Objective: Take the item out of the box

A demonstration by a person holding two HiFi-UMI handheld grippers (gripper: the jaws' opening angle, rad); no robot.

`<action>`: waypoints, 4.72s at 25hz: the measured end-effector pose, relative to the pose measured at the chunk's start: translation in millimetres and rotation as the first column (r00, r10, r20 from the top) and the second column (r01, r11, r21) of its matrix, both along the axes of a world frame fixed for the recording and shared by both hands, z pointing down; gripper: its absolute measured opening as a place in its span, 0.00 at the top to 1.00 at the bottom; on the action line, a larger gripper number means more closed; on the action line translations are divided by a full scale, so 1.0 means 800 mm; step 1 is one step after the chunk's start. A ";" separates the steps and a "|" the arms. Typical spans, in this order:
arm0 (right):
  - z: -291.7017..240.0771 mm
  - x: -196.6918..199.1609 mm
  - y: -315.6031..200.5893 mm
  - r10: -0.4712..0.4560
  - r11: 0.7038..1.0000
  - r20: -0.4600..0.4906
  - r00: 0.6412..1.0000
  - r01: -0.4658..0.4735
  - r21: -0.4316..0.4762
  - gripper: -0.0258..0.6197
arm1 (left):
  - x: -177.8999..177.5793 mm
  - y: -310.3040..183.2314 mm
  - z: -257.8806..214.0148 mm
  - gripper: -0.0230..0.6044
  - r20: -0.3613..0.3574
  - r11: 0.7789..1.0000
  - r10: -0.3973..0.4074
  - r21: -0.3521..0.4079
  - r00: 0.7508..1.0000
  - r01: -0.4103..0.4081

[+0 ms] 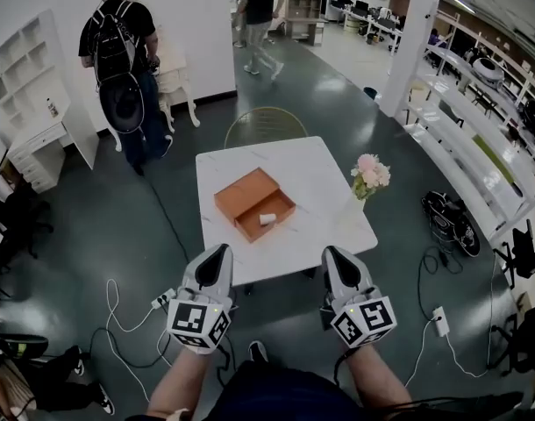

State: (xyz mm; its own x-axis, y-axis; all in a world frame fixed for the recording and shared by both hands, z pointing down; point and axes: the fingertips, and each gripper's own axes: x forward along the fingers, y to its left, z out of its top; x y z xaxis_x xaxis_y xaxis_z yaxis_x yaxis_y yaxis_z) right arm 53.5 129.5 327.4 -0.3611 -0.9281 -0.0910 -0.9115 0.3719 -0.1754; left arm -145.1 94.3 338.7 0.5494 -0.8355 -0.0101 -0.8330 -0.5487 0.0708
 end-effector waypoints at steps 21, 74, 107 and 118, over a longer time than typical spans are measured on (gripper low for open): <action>0.067 0.023 -0.146 0.031 0.996 0.027 0.999 -0.029 -0.084 0.96 | 0.013 -0.146 0.061 0.96 0.020 0.997 -0.012 -0.076 1.000 0.013; 0.226 0.119 -0.422 0.103 0.930 0.077 0.992 -0.069 -0.361 0.96 | 0.158 -0.395 0.418 0.77 0.624 0.746 0.655 -0.623 0.425 -0.235; 0.243 0.111 -0.413 0.071 0.923 0.088 0.994 -0.032 -0.383 0.96 | 0.155 -0.357 0.526 0.69 0.617 0.636 0.766 -0.768 0.181 -0.078; 0.224 0.072 -0.410 -0.030 0.928 0.108 0.994 0.068 -0.367 0.96 | 0.156 -0.369 0.420 0.69 0.649 0.763 0.604 -0.639 0.463 -0.097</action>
